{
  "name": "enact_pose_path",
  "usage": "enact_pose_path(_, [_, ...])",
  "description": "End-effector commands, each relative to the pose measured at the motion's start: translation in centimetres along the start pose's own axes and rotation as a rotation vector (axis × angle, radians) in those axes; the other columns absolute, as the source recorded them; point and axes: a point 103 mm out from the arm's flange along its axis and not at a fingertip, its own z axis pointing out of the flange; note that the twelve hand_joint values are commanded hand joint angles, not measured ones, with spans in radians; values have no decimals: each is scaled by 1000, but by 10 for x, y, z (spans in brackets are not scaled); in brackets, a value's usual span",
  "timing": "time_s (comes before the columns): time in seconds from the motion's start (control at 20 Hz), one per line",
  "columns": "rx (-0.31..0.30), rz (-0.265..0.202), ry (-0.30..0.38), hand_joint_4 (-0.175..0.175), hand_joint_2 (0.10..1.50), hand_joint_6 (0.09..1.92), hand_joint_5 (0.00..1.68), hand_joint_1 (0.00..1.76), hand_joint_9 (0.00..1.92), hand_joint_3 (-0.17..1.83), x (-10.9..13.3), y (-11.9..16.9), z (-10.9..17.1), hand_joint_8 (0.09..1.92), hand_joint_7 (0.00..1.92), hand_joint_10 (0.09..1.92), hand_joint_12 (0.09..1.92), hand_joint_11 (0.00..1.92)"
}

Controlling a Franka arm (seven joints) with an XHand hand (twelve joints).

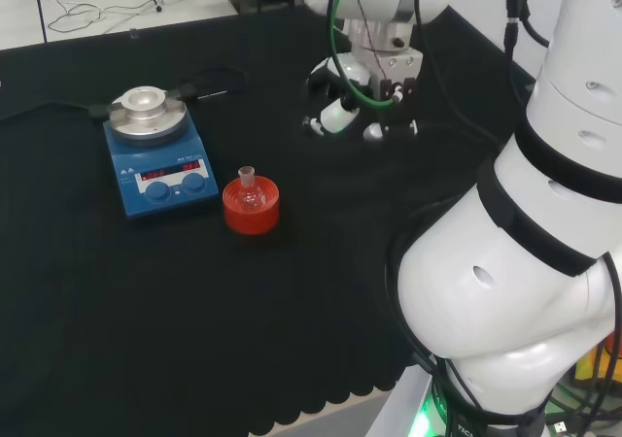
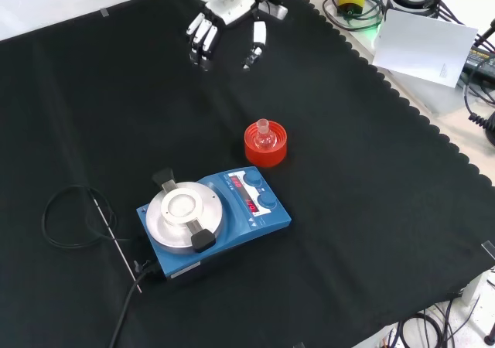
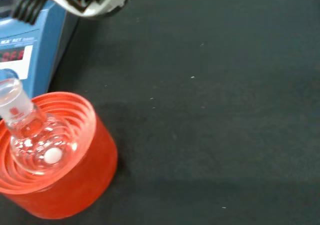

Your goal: Pick up the round-bottom flask.

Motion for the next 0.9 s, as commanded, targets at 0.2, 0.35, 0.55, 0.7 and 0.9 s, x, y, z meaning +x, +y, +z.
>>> enact_pose_path(0.2, [-12, -47, 81, -53, 605, 611, 659, 862, 639, 692, 21, 9, 36, 706, 406, 634, 1339, 329])
enact_pose_path(0.35, [-6, -61, 94, -57, 603, 629, 675, 865, 652, 691, 27, 13, 44, 711, 420, 637, 1339, 336])
enact_pose_path(0.55, [6, -78, 105, -60, 599, 669, 666, 865, 663, 694, 33, 16, 53, 714, 432, 631, 1330, 345])
enact_pose_path(0.7, [12, -92, 110, -62, 597, 680, 662, 864, 666, 694, 36, 15, 59, 715, 437, 629, 1330, 347])
enact_pose_path(0.9, [12, -110, 113, -62, 596, 687, 658, 862, 668, 694, 38, 12, 63, 717, 441, 629, 1331, 348])
